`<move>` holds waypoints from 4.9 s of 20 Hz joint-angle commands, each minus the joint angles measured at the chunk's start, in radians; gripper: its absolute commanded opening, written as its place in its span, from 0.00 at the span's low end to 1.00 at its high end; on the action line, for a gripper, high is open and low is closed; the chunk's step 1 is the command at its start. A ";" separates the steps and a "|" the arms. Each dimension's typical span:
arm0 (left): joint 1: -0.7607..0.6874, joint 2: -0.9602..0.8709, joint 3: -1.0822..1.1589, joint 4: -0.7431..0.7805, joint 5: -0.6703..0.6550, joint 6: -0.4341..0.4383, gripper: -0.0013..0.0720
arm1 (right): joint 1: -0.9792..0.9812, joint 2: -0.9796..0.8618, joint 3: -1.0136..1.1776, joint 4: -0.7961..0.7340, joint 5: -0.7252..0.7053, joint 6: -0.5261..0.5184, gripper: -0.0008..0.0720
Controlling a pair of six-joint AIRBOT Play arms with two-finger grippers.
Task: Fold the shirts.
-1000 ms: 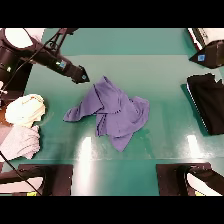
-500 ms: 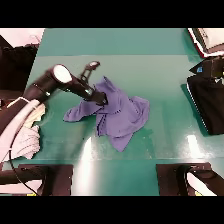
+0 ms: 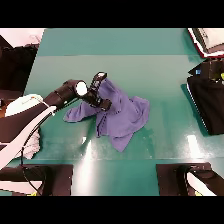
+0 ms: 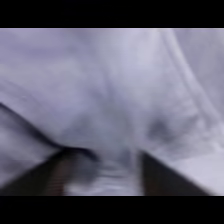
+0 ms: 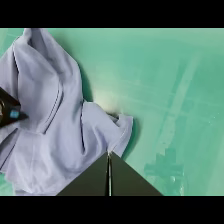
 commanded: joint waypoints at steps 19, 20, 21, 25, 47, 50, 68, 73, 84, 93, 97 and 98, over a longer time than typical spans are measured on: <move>-0.003 0.318 0.332 0.483 -0.373 0.102 0.05 | 0.001 -0.103 -0.634 0.178 -0.154 -0.047 0.62; -0.003 0.319 0.332 0.486 -0.373 0.101 0.05 | 0.005 -0.144 -0.669 0.246 -0.173 -0.070 0.61; -0.003 0.319 0.332 0.494 -0.373 0.099 0.05 | 0.009 -0.183 -0.700 0.320 -0.176 -0.100 0.61; -0.003 0.318 0.332 0.550 -0.374 0.080 0.05 | 0.079 -0.287 -0.803 0.475 -0.277 -0.142 0.60; 0.193 0.327 0.332 0.376 -0.417 0.041 0.05 | 0.114 -0.152 -0.838 0.454 -0.371 -0.046 0.62; 0.194 0.327 0.332 0.369 -0.419 0.042 0.05 | 0.162 -0.239 -0.837 0.467 -0.413 -0.024 0.60; 0.240 0.367 0.539 0.421 -0.455 0.082 0.05 | -0.061 0.048 -0.505 0.330 -0.319 -0.019 0.03; 0.252 0.475 0.761 0.414 -0.463 0.082 0.05 | -0.168 0.142 -0.162 0.329 -0.253 -0.029 0.03; 0.252 0.723 0.853 0.311 -0.417 0.080 0.05 | -0.355 0.025 0.577 0.328 -0.013 -0.018 0.02; 0.252 0.478 0.423 0.372 -0.371 0.082 0.05 | -0.261 -0.298 0.365 0.314 0.043 0.024 0.03; 0.350 0.211 0.344 0.348 -0.253 0.008 0.05 | -0.137 -0.462 0.243 0.135 -0.156 0.016 0.03; 0.383 0.158 0.344 0.328 -0.228 0.003 0.05 | -0.115 -0.500 0.228 0.119 -0.206 0.017 0.03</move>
